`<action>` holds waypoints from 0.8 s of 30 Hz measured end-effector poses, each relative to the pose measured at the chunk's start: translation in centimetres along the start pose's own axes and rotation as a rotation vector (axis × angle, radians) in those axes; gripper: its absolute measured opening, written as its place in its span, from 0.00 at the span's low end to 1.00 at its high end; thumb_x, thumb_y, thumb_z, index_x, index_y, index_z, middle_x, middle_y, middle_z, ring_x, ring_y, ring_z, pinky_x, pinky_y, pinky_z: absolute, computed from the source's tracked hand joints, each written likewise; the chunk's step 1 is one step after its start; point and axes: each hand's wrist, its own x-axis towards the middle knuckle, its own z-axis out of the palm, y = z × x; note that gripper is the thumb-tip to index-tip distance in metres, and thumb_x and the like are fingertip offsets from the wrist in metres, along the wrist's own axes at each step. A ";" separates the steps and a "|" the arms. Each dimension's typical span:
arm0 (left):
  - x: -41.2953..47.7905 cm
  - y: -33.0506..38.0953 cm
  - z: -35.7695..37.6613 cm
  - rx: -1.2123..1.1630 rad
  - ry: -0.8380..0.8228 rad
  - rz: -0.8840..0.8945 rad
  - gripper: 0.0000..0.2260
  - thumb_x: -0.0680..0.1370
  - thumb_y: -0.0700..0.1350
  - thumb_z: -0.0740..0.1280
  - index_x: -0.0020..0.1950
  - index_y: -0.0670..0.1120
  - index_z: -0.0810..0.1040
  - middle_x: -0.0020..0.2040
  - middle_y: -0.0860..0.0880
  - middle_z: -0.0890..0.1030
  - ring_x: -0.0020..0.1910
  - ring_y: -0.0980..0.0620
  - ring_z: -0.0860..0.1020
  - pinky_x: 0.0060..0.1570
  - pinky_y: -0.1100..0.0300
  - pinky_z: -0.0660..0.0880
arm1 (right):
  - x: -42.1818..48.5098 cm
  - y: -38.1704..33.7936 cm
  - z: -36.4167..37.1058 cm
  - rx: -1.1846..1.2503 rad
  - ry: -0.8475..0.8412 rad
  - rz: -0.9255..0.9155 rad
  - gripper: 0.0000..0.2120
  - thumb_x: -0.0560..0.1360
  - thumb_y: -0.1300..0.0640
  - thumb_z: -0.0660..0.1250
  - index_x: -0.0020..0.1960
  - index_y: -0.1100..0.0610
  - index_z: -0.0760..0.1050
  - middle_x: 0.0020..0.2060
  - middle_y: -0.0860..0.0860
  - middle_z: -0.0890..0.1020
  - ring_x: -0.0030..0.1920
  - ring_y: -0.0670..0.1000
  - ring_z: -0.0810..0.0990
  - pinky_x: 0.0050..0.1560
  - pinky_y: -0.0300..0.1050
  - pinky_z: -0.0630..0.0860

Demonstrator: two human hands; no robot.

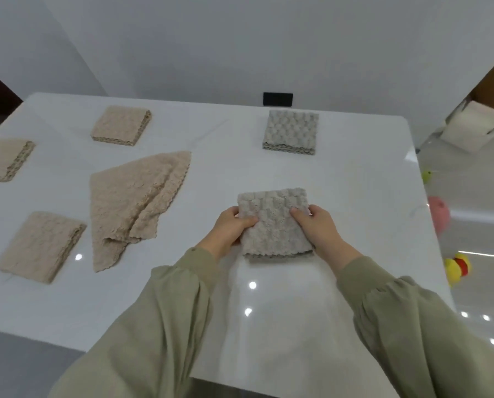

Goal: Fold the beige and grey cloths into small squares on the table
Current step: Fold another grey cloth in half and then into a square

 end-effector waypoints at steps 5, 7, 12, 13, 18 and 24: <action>0.8 -0.2 6.3 -0.017 0.098 0.008 0.12 0.73 0.43 0.72 0.54 0.46 0.75 0.52 0.45 0.82 0.48 0.48 0.82 0.51 0.51 0.79 | 0.9 0.9 -6.2 -0.140 -0.015 0.076 0.19 0.74 0.53 0.68 0.57 0.68 0.73 0.54 0.66 0.79 0.47 0.60 0.81 0.51 0.54 0.78; 1.1 -0.1 8.8 -0.020 0.085 -0.018 0.13 0.73 0.43 0.72 0.56 0.45 0.75 0.51 0.46 0.81 0.47 0.48 0.82 0.49 0.52 0.80 | 1.4 1.2 -8.5 -0.183 0.047 0.046 0.19 0.75 0.55 0.68 0.58 0.69 0.73 0.52 0.66 0.79 0.50 0.63 0.80 0.52 0.55 0.77; 1.9 0.9 13.9 0.201 0.089 0.092 0.21 0.73 0.35 0.70 0.63 0.46 0.71 0.48 0.45 0.80 0.43 0.51 0.80 0.48 0.53 0.79 | 2.9 2.1 -13.1 -0.291 0.144 0.012 0.11 0.76 0.57 0.65 0.55 0.61 0.72 0.39 0.51 0.75 0.38 0.51 0.73 0.37 0.41 0.68; 2.2 1.2 14.9 0.233 0.097 0.117 0.21 0.73 0.35 0.70 0.63 0.46 0.71 0.46 0.45 0.79 0.40 0.52 0.79 0.45 0.56 0.79 | 3.2 2.4 -14.0 -0.324 0.160 0.003 0.08 0.77 0.57 0.65 0.52 0.60 0.71 0.36 0.49 0.73 0.36 0.49 0.71 0.33 0.39 0.65; 3.6 2.6 19.5 0.343 0.070 0.171 0.23 0.72 0.34 0.70 0.65 0.44 0.71 0.42 0.48 0.76 0.40 0.54 0.77 0.41 0.63 0.75 | 4.3 3.3 -17.6 -0.382 0.247 0.000 0.06 0.78 0.58 0.63 0.53 0.59 0.70 0.38 0.51 0.74 0.37 0.50 0.72 0.32 0.40 0.64; 4.6 3.2 22.9 0.464 0.011 0.209 0.23 0.73 0.34 0.68 0.67 0.44 0.69 0.50 0.47 0.76 0.49 0.50 0.75 0.47 0.61 0.71 | 4.7 4.0 -19.8 -0.423 0.320 -0.024 0.17 0.79 0.60 0.59 0.67 0.59 0.63 0.40 0.53 0.77 0.38 0.53 0.75 0.36 0.43 0.68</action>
